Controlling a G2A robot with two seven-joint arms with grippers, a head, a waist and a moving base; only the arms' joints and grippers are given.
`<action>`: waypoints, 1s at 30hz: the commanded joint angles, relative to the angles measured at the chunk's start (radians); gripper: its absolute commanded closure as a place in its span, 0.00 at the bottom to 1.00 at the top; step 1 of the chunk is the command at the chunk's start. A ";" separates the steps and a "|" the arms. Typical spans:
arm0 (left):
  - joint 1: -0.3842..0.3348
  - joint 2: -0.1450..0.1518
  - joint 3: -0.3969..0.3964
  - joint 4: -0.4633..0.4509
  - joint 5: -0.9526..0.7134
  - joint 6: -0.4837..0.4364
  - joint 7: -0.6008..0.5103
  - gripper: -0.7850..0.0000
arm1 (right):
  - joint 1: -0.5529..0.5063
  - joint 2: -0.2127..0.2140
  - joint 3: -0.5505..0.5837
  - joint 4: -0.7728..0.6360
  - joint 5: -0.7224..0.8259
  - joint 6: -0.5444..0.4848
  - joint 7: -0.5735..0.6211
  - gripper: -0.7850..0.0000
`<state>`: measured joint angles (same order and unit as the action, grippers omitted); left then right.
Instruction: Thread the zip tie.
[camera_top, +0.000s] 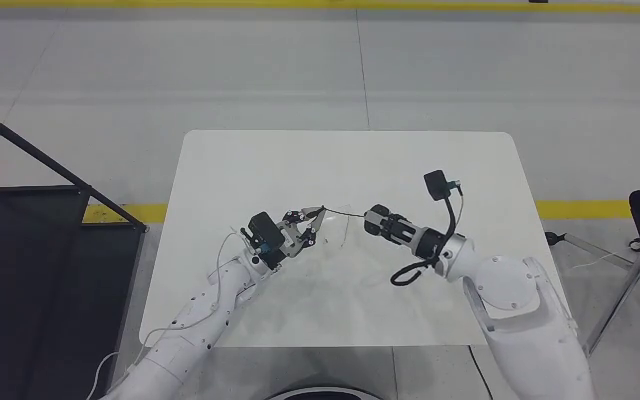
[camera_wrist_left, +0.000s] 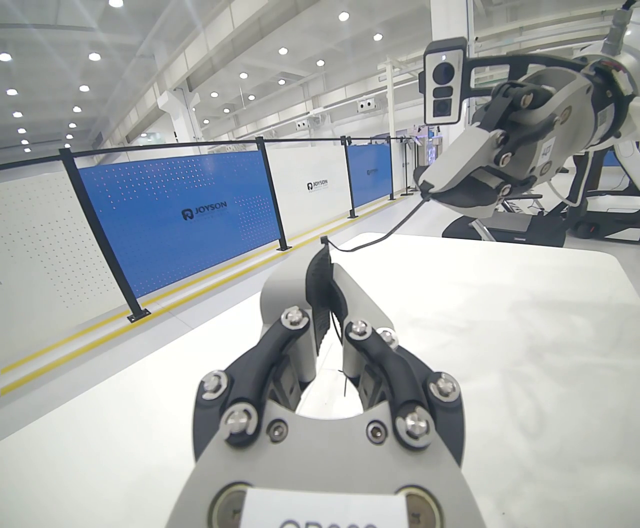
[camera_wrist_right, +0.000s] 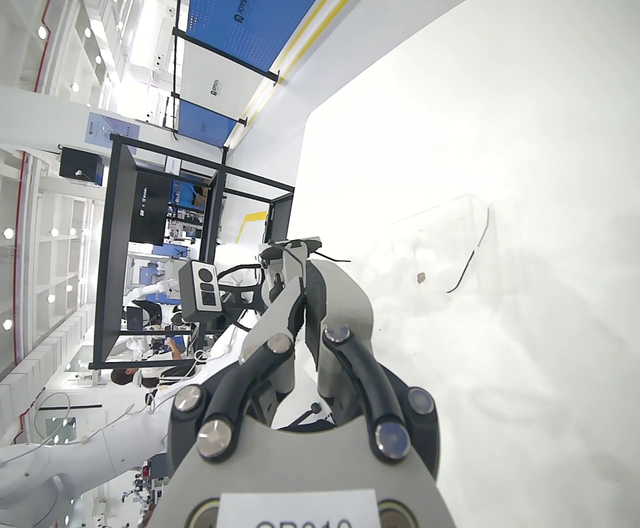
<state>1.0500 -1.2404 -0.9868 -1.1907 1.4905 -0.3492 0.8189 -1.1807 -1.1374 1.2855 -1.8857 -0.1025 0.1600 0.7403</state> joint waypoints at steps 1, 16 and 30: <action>0.000 0.000 0.000 0.000 0.000 0.000 0.000 1.00 | -0.004 0.000 0.001 0.000 0.005 -0.015 -0.002 1.00; 0.000 0.000 0.000 0.000 0.000 0.000 0.000 1.00 | -0.013 -0.002 -0.003 0.011 0.077 -0.079 -0.039 1.00; 0.000 0.000 0.000 0.000 0.000 0.000 0.000 1.00 | -0.025 -0.006 0.006 0.029 0.165 -0.128 -0.080 1.00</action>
<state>1.0500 -1.2404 -0.9868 -1.1907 1.4905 -0.3492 0.8189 -1.2051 -1.1433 1.2918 -1.8574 0.0610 0.0334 0.6608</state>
